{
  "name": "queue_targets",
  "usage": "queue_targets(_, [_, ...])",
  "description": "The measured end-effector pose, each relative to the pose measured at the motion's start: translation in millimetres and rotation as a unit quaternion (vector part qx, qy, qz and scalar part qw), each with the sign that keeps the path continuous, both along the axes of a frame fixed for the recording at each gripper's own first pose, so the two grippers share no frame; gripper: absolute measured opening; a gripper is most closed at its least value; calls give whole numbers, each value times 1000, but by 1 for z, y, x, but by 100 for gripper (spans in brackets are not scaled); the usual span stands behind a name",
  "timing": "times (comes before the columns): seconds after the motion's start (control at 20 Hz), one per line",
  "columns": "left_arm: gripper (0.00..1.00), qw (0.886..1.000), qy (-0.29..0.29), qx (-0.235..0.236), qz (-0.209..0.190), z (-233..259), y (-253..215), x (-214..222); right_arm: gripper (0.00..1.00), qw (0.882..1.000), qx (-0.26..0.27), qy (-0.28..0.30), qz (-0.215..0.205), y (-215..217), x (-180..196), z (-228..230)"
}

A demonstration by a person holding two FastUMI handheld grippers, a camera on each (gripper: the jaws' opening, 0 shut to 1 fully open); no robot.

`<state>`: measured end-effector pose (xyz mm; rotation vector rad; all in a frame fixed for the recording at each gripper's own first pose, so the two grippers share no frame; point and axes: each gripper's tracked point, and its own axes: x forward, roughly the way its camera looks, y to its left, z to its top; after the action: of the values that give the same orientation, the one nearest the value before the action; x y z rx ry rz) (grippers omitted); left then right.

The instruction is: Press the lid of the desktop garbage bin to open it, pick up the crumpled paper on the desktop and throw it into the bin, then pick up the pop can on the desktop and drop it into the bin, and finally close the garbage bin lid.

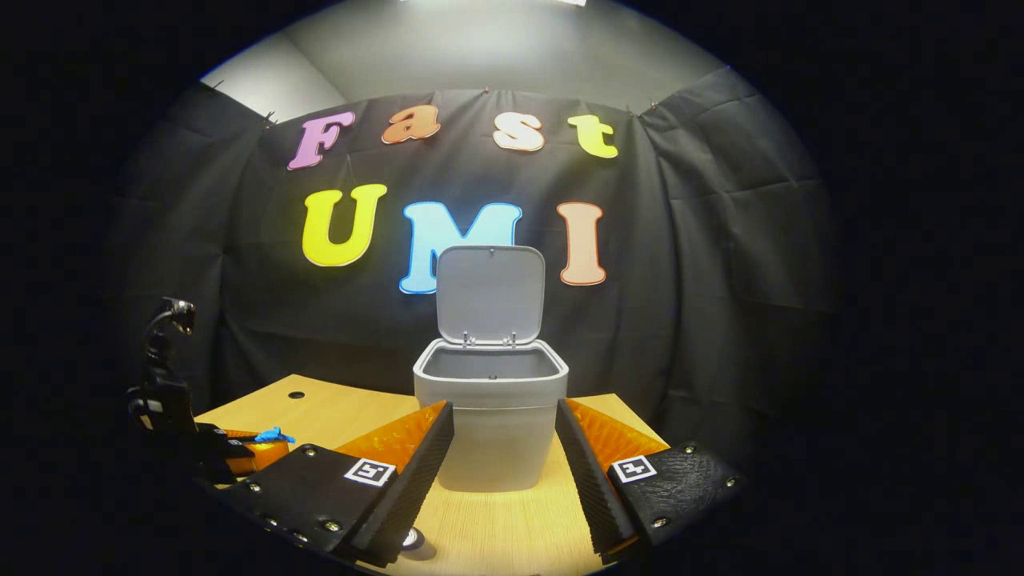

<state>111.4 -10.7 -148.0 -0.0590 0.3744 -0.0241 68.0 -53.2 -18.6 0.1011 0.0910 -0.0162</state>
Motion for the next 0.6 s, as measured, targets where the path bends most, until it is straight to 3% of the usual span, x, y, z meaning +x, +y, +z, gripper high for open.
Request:
queue_targets(0.3, [18, 996, -76, 8, -42, 79, -40, 33, 87, 1000, 6, -8, -20, -17, -9, 3])
queue_targets(0.35, [18, 995, -90, 9, -49, 90, -47, 39, 96, 1000, 6, -8, -23, -19, -11, 4])
queue_targets(0.4, [18, 993, -101, 7, -55, 102, -55, 44, 87, 1000, 7, -8, -25, -21, -13, 3])
queue_targets(0.6, [18, 989, -131, -6, -74, 137, -79, 64, 87, 999, 10, -9, -33, -29, -20, 3])
